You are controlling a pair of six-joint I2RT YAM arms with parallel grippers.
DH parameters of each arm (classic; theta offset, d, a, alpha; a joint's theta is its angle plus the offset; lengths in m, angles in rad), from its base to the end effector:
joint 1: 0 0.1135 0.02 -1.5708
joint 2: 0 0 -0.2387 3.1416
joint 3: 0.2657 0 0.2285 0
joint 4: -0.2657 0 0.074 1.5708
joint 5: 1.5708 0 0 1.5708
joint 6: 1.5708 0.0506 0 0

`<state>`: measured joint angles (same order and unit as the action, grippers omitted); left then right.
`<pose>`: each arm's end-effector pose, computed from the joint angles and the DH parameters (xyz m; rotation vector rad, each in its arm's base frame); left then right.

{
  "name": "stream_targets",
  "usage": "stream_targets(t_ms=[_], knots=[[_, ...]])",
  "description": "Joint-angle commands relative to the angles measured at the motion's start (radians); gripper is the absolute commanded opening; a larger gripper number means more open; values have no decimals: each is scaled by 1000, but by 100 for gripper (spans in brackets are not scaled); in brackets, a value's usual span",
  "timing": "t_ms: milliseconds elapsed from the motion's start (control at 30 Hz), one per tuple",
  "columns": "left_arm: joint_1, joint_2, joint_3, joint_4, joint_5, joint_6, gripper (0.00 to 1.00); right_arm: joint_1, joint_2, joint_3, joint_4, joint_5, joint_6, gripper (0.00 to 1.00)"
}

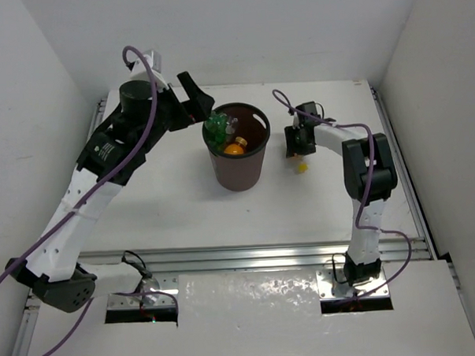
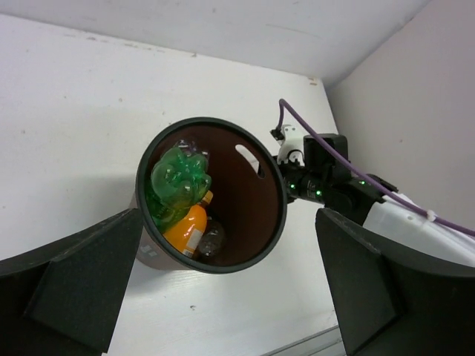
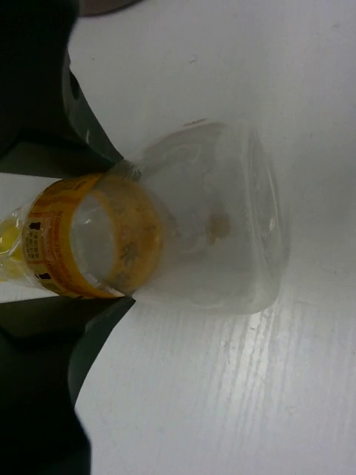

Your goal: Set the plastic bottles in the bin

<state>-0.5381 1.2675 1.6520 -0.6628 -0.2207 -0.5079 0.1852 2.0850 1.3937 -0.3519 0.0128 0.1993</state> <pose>0.2197 -0.1182 0.4457 -0.1279 1.8706 -0.5246 0.4014 0.0745 0.1193 0.0230 2.6187 0.1187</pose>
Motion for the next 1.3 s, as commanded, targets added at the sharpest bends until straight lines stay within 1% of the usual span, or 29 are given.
stream_targets(t_ms=[0,33,67,100,133,167,200,233,267,300,333,367,433,467,500,567,600,633,700,733,900,967,1000,1033,1133,1167,1200,1233,1267], knots=[[-10,-10,-26,12,21,23,100,-1,-40,-5,28,-30,17,40],[-10,-22,-41,28,29,23,100,-3,-90,-39,24,7,37,35],[-11,-28,-50,37,40,23,100,-1,-129,-67,28,30,54,34],[-13,-36,-61,55,84,31,100,-1,-175,-102,36,48,67,34],[-17,-51,-96,110,121,48,100,-3,-288,-180,59,49,90,34],[-22,-59,-119,146,215,54,100,-1,-351,-221,73,46,103,34],[-32,-66,-165,187,278,57,100,0,-417,-310,83,26,118,34],[-45,-65,-182,247,317,58,100,0,-486,-358,94,-50,139,34],[-60,-62,-196,268,364,57,100,2,-637,-402,128,-94,153,33],[-77,-54,-216,290,377,58,100,3,-717,-505,160,-149,160,33],[-118,-46,-219,317,380,58,100,5,-794,-551,200,-215,167,32],[-158,-34,-227,331,386,58,100,10,-929,-603,233,-319,172,32],[-180,-17,-233,386,423,52,100,20,-1029,-634,257,-414,163,32],[-187,-8,-235,403,464,33,100,34,-1066,-639,254,-526,160,31],[-201,13,-238,423,492,26,100,42,-1126,-642,255,-592,158,31],[-215,32,-239,479,538,17,100,62,-1172,-648,280,-744,170,31],[-227,44,-254,508,563,22,100,68,-1195,-660,297,-779,181,31],[-229,47,-268,575,590,17,100,79,-1236,-665,330,-813,201,31],[-238,72,-274,604,632,12,100,85,-1269,-680,378,-893,232,31],[-246,81,-270,597,633,15,100,88,-1293,-680,392,-908,245,31],[-273,116,-259,531,554,31,100,99,-1353,-677,413,-935,250,31],[-283,128,-270,548,584,39,98,99,-1375,-668,439,-935,262,32],[-287,135,-273,560,615,40,96,99,-1376,-661,436,-945,265,32],[-289,142,-274,572,688,39,93,99,-1370,-651,442,-950,269,32],[-312,168,-276,644,791,23,63,100,-1350,-636,459,-959,281,32],[-316,173,-273,682,813,16,60,100,-1350,-637,462,-941,281,32],[-318,184,-259,684,848,16,61,99,-1349,-636,462,-932,279,32],[-318,187,-255,677,851,14,70,100,-1347,-634,453,-918,267,31],[-318,187,-251,669,845,16,75,100,-1346,-628,430,-907,262,32]])
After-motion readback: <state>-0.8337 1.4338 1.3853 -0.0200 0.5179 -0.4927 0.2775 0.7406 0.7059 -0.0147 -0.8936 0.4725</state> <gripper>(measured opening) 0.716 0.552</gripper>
